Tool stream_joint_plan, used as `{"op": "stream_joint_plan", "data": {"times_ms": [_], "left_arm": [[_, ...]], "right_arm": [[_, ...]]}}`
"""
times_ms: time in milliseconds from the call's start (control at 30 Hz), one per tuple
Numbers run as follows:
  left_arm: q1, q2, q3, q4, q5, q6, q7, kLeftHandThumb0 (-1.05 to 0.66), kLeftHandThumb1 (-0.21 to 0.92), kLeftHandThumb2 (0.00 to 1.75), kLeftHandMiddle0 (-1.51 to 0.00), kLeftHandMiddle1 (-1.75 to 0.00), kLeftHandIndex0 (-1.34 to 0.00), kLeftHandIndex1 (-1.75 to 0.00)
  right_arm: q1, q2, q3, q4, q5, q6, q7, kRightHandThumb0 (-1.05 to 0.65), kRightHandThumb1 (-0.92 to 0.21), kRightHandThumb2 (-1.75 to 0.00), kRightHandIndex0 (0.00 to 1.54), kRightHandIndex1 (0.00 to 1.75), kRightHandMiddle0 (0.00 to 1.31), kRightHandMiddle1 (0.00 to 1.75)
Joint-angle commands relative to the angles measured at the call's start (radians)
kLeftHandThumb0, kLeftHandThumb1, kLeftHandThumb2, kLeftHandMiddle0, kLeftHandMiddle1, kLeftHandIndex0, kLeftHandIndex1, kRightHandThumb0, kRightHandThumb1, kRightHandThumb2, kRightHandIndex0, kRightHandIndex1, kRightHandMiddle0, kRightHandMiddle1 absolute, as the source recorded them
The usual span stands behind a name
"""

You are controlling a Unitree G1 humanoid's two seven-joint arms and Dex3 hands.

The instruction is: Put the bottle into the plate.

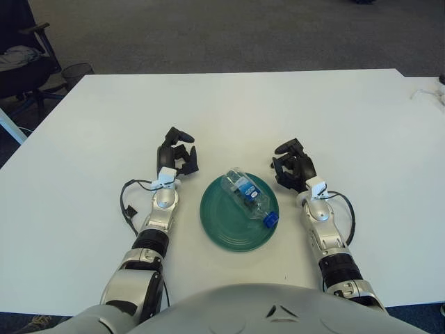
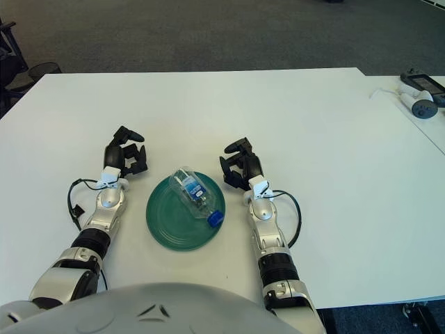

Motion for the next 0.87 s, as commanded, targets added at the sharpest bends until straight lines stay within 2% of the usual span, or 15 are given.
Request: {"op": "stream_joint_plan", "data": {"times_ms": [0,833], "left_arm": [[0.067,-0.018,-0.014,0.029,0.009,0.021,-0.011,-0.49,0.26,1.39,-1.22,-1.75,-0.65,-1.75],[0.087,-0.049,-0.011,0.005,-0.070,0.063,-0.130,-0.53,0.16,1.51,-1.29,-1.75,-0.74,-1.75]], "right_arm": [[0.075,-0.006,0.000,0.060,-0.002,0.095,0.008,0.00,-0.75,-0.71,0.43,1.49,0.16,1.75],[0.068,-0.010,-0.004,0.071,0.005,0.080,0.009,0.00,-0.72,-0.75,0.44,1.51,0.17,1.75]]}}
